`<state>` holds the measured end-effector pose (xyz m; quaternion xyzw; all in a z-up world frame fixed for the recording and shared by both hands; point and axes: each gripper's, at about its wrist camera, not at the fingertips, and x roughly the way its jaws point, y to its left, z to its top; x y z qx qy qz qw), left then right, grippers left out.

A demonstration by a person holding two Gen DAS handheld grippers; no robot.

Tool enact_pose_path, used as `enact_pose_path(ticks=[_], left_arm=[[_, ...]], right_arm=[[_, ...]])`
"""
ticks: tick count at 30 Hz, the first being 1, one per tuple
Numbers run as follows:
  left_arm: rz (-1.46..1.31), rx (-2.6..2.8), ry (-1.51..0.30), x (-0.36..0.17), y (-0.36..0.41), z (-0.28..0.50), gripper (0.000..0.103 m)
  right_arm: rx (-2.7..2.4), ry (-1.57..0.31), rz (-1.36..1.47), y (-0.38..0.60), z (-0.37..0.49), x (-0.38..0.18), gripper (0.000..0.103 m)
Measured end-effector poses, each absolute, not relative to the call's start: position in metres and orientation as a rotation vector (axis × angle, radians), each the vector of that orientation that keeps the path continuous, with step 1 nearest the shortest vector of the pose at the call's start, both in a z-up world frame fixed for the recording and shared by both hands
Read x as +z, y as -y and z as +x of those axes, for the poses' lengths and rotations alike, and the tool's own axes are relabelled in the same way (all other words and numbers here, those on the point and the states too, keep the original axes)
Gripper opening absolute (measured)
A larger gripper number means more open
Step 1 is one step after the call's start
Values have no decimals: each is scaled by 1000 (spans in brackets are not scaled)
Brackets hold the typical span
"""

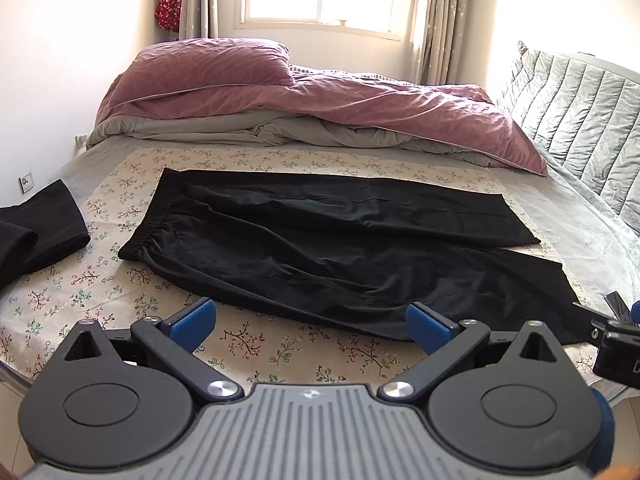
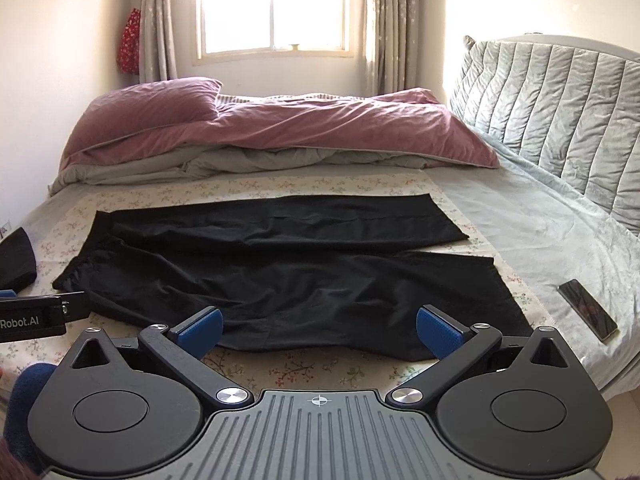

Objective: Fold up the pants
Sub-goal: 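Move both tools toward the black trousers lying flat on the bed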

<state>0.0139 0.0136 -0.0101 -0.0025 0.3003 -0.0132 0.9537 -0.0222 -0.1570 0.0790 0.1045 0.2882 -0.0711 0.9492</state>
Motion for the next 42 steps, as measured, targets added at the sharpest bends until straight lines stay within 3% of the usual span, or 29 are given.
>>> enact_pose_path(ticks=[25,32,35,42], left_arm=[[-42,-70,-558,-7,-23,21,103],[-130,-17,-567,-14,-65,50,103],[-186,20,-589,-21,-90,69,103],[-242,46,-655,-50,-132,126,103]], right_arm=[[-148,-529,224,160,-18,84,103],[-109,-627,295,168,16,41,103],[-123,-588,364,182,20,35,103],[-166,-591,275,204,50,4,103]])
